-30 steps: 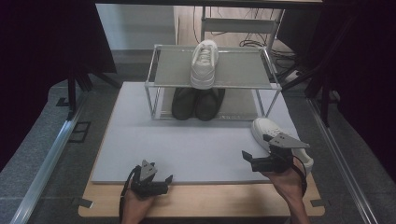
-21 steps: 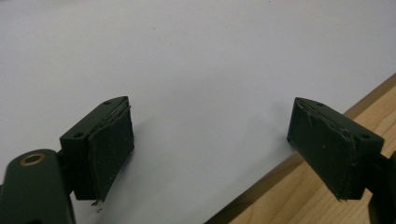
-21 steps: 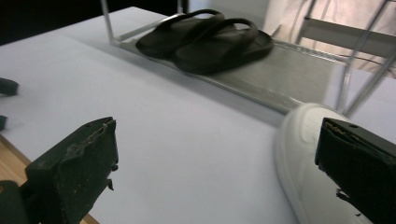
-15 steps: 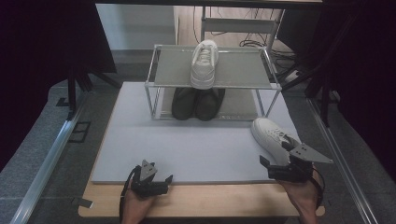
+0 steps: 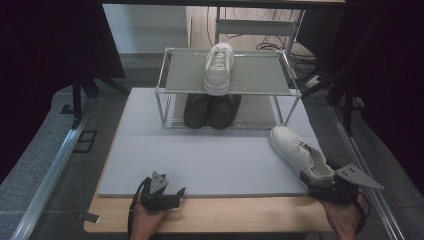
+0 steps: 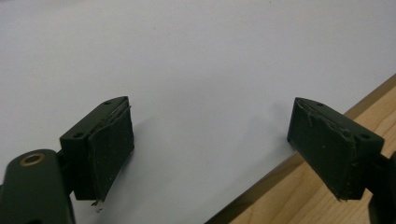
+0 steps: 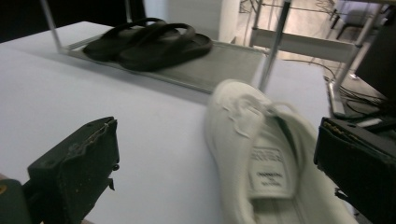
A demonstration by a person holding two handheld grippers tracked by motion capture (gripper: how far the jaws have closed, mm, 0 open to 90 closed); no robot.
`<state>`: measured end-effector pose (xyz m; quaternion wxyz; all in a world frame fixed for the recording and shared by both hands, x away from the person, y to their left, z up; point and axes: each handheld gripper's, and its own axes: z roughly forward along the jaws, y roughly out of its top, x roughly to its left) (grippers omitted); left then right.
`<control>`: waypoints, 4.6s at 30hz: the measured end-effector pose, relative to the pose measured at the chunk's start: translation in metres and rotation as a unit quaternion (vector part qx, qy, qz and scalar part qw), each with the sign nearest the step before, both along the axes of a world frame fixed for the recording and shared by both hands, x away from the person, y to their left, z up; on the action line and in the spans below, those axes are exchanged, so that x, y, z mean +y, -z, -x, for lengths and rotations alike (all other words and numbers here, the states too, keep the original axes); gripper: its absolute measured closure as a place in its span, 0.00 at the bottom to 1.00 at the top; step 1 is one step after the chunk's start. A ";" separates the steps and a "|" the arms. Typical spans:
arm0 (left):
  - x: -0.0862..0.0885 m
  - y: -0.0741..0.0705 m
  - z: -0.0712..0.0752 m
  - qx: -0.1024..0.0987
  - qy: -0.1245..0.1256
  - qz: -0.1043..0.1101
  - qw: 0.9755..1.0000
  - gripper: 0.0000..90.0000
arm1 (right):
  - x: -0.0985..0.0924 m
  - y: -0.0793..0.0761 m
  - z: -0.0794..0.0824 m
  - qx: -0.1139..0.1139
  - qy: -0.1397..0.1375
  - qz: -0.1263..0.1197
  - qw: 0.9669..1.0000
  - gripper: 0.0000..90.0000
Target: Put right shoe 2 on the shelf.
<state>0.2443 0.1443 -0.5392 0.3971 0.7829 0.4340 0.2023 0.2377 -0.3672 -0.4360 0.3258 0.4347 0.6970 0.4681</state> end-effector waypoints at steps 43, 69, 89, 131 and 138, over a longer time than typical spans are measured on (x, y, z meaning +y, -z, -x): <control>0.000 0.000 0.000 0.000 0.000 0.000 1.000 0.16 | -0.035 0.078 -0.037 0.049 0.040 0.001 0.998 0.03; 0.000 0.000 0.000 0.000 0.000 0.000 1.000 0.16 | -0.031 0.079 -0.033 0.029 0.055 0.014 0.998 0.17; 0.000 0.000 0.000 0.000 0.000 0.001 1.000 0.16 | -0.024 0.057 -0.026 0.025 0.068 0.012 0.997 0.22; 0.000 0.000 0.000 0.000 0.000 0.001 1.000 0.16 | 0.003 -0.029 -0.018 -0.057 0.037 -0.012 0.998 0.24; 0.000 0.000 -0.001 0.001 0.000 0.001 1.000 0.16 | 0.008 -0.046 -0.017 -0.070 0.031 -0.010 0.997 0.25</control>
